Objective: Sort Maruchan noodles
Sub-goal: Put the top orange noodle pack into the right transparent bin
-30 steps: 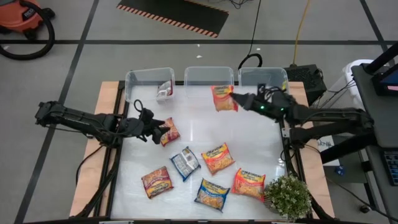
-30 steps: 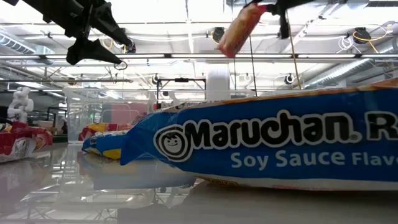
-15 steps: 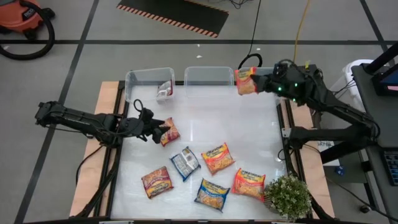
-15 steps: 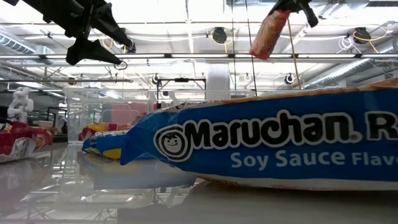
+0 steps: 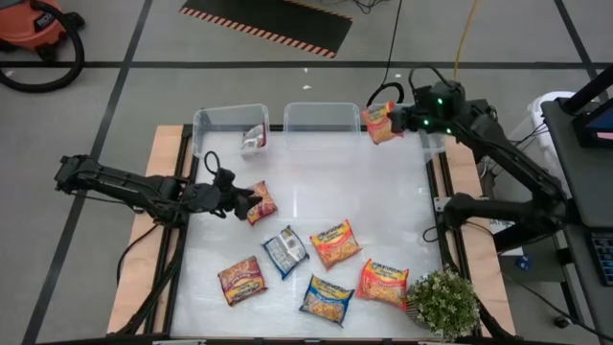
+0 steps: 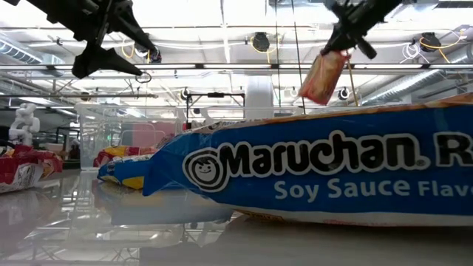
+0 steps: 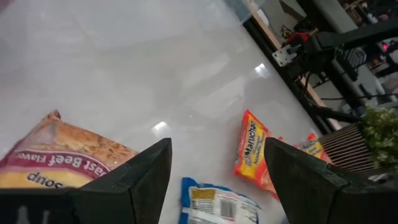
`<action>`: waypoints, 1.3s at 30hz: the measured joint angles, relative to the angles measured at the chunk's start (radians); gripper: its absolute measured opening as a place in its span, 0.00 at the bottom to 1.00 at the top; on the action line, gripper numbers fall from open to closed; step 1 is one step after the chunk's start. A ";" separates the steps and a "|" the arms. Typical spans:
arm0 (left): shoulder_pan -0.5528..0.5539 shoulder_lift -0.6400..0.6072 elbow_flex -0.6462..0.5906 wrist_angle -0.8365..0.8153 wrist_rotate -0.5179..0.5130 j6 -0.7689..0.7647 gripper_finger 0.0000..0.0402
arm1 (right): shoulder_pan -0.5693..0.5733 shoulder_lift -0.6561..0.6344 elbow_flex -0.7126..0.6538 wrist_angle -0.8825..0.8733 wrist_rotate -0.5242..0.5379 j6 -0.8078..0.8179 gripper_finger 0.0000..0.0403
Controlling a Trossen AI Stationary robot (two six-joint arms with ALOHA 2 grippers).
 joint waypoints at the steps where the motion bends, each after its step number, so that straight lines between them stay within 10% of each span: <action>1: -0.001 0.000 0.000 0.000 0.000 -0.013 0.65 | -0.021 0.015 0.000 0.000 -0.010 -0.016 0.00; 27: -0.043 0.283 0.000 0.242 -0.060 -0.182 0.65 | -0.205 0.196 -0.145 0.015 -0.004 -0.028 0.01; 39: -0.031 0.280 0.000 0.256 -0.036 -0.108 0.65 | -0.205 0.189 -0.232 0.019 0.023 0.020 0.24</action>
